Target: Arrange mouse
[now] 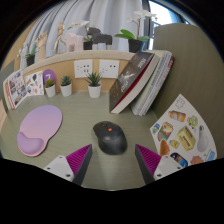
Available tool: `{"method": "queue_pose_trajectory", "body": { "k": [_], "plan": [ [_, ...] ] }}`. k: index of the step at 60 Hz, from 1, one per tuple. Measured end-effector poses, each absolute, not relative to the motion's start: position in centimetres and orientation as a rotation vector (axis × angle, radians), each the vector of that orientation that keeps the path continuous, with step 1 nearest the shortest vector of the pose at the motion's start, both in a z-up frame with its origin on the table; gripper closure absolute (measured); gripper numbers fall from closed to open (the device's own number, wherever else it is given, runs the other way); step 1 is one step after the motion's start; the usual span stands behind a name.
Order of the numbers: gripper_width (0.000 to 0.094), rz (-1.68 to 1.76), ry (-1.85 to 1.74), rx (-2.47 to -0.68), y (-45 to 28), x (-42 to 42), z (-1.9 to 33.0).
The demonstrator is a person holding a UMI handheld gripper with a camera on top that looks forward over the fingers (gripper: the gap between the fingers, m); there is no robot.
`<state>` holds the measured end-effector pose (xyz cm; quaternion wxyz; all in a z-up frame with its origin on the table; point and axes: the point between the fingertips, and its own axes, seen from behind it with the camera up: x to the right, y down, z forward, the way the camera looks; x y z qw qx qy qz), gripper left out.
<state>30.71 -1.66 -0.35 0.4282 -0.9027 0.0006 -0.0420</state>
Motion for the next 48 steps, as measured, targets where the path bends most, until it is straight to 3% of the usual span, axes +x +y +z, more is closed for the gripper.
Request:
{"method": "queue_pose_trajectory", "body": {
  "k": [12,25,48],
  "plan": [
    [0.0111,-0.069,-0.014,-2.27,3.4,32.0,-0.9],
    [0.0401,0.003,0.028,-2.276,5.6,31.3,-1.2],
    [0.057,-0.042,0.045,-2.3,5.6,31.4,-1.4]
  ]
}}
